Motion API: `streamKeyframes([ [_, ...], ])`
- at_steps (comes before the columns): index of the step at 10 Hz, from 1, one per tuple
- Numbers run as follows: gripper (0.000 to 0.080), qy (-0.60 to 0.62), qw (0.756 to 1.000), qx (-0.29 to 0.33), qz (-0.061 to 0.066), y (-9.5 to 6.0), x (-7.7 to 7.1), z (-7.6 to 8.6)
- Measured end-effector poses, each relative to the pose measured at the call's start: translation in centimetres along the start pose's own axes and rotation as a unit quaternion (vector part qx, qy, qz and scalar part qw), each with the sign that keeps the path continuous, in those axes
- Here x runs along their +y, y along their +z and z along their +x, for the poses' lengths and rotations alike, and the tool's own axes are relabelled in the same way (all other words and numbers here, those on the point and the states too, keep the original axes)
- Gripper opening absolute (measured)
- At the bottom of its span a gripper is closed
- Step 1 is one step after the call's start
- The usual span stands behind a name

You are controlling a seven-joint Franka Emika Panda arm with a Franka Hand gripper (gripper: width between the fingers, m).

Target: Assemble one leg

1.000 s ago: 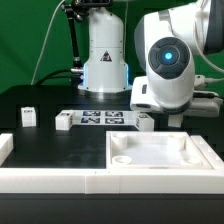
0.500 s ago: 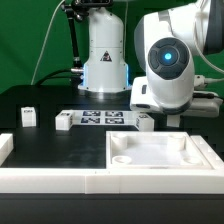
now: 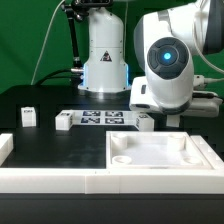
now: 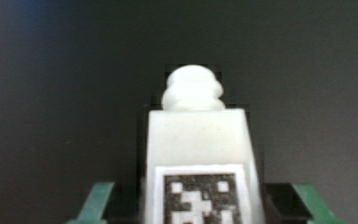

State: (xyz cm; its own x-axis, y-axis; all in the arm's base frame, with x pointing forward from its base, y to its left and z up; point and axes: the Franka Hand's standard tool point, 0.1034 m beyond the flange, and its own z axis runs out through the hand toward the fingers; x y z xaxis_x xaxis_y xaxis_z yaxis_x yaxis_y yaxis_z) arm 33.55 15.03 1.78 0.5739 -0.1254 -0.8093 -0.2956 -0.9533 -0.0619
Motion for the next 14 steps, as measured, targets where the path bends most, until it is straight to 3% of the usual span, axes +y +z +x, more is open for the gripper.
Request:
streamKeyframes([
  [2,0.0287,-0.017,1.000,0.006,0.007,-4.0,-0.3,-1.6],
  [4,0.0287,-0.024,0.999,0.029,0.012,-6.3,-0.7,-2.2],
  [5,0.0287,-0.023,0.999,0.031,0.012,-6.0,-0.6,-2.2],
  [7,0.0287,-0.025,0.992,0.122,0.015,-6.4,-0.9,-1.2],
  [8,0.0287,-0.028,0.985,0.169,0.012,-6.4,-0.8,-0.7],
  [9,0.0287,-0.042,0.969,0.242,-0.006,-5.8,-0.4,0.7],
  [10,0.0287,-0.054,0.964,0.260,-0.022,-5.8,0.4,0.3],
  [11,0.0287,-0.062,0.948,0.313,-0.024,-7.8,0.9,0.6],
  [13,0.0287,-0.083,0.927,0.364,-0.030,-10.4,1.2,0.2],
  [14,0.0287,-0.086,0.910,0.404,-0.024,-11.8,0.7,0.4],
])
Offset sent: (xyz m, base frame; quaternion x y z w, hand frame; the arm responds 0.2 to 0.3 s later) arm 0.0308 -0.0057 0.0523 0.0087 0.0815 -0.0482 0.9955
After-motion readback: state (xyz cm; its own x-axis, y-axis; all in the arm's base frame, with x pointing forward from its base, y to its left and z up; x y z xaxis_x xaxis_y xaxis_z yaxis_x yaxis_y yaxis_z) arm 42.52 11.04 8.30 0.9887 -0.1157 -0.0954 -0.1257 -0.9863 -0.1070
